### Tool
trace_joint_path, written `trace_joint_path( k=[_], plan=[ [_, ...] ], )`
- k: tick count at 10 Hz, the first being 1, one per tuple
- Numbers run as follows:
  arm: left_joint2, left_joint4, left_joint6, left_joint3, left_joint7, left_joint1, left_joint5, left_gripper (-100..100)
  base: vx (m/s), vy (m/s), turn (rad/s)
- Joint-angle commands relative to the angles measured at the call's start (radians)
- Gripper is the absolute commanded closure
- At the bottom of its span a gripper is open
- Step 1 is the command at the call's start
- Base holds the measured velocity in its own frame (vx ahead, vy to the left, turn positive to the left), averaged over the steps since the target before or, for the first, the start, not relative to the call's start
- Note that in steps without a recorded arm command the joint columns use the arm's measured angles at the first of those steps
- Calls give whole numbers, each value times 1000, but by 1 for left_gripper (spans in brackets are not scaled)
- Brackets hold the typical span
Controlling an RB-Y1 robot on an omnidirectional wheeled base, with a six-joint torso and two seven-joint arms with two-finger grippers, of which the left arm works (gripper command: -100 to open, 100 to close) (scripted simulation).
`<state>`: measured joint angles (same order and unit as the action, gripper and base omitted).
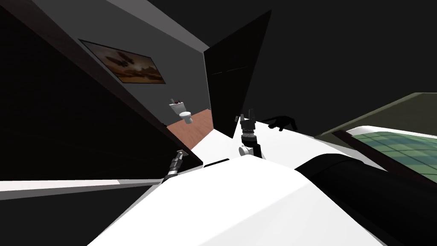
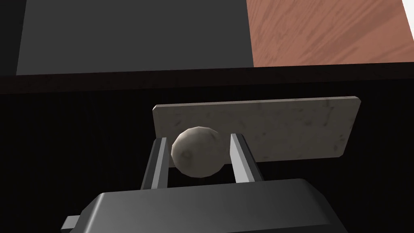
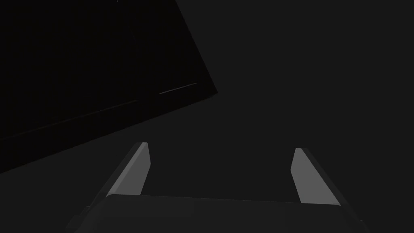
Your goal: Pull the door open
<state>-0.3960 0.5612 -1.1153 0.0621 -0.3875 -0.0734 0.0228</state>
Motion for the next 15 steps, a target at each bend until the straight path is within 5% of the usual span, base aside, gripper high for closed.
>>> trace_joint_path(
  k=[1,13,15],
  plan=[
    [0,-26,22,3,6,30,11,100,-186,66,-119],
    [10,-165,68,25,32,206,61,100,-132,31,-77],
    [0,-174,31,50,9,197,41,100,-115,27,-44]
  ],
)
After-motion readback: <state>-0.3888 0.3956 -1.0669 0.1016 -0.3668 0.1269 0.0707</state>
